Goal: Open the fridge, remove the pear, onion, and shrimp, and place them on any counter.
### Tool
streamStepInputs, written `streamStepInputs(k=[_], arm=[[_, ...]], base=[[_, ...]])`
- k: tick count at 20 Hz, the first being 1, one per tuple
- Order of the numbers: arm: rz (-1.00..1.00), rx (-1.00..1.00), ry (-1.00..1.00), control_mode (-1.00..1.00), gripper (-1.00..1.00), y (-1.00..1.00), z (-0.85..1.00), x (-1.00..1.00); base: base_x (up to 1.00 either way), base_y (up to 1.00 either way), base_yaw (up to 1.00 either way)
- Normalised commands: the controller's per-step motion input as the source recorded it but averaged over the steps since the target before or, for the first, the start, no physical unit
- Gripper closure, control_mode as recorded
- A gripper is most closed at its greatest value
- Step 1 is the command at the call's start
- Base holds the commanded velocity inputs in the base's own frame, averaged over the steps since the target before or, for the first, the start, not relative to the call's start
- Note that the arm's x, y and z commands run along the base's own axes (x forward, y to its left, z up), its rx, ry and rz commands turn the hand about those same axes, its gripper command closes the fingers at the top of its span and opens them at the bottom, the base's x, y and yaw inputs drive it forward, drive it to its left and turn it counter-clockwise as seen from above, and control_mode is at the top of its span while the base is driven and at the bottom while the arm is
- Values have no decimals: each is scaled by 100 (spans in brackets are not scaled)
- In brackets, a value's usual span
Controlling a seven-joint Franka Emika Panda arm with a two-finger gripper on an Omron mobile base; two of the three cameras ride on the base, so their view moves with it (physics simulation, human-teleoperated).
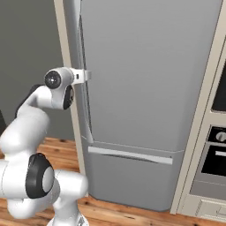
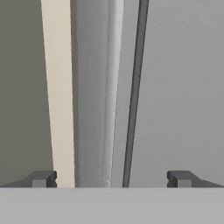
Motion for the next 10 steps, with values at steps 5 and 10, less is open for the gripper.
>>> streamStepInputs(k=[5,10], arm=[[-8,0,3,-100,-100,6,-1,84],[-8,0,13,-100,-100,0,0,96]], base=[[0,0,0],[0,0,0]])
